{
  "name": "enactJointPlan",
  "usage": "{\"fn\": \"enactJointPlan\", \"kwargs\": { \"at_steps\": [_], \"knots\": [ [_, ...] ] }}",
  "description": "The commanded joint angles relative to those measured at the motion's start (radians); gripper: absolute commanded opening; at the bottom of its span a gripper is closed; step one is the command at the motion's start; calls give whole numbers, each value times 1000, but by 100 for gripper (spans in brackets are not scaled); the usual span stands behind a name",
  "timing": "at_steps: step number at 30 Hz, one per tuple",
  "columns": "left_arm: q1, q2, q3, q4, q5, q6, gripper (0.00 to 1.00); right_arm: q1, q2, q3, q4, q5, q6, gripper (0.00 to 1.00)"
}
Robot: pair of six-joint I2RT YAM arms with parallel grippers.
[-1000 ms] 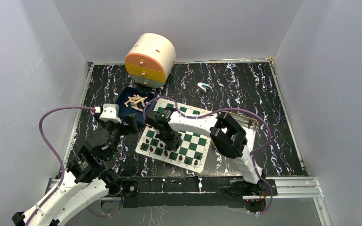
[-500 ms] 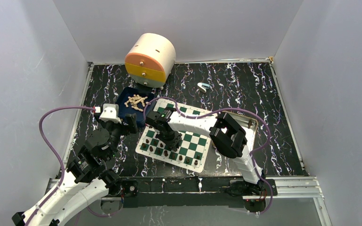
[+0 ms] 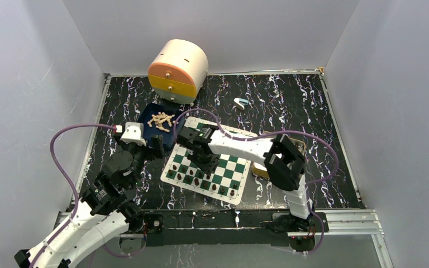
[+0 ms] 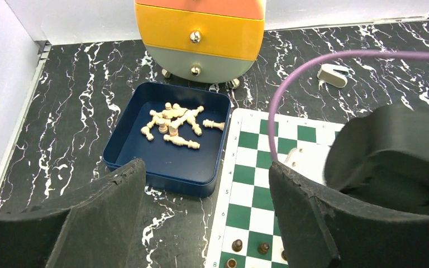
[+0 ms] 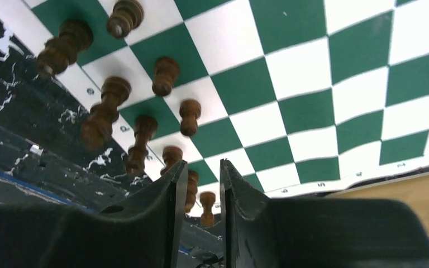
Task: Set up the chess pieces on the board
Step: Place the chess piece on the chessboard, then pick up the chess piece from the storage box.
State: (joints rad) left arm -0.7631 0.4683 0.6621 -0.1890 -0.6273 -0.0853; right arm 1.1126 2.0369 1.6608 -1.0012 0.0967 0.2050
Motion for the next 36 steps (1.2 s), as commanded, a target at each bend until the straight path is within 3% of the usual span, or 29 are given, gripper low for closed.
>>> {"fn": "enactJointPlan", "kwargs": {
  "at_steps": [1, 5, 11, 15, 21, 26, 36],
  "knots": [
    [-4, 0, 3, 20, -5, 4, 78, -9, -151, -37, 4, 66, 32, 37],
    [-4, 13, 1, 22, 2, 5, 79, -11, -246, -74, 15, 150, 83, 32],
    [-5, 77, 7, 8, 21, 3, 80, -29, -391, -190, -5, 306, 248, 35],
    [-5, 109, 16, -9, 22, 2, 80, -136, -489, -318, -49, 447, 385, 34],
    [-5, 116, 12, 5, 20, 2, 80, -390, -615, -457, 17, 361, 301, 33],
    [-4, 138, 17, -3, 36, 6, 80, -572, -691, -542, 120, 321, 197, 39],
    [-4, 135, 16, 3, 72, -1, 80, -929, -523, -548, 188, 117, 2, 36]
  ]
}}
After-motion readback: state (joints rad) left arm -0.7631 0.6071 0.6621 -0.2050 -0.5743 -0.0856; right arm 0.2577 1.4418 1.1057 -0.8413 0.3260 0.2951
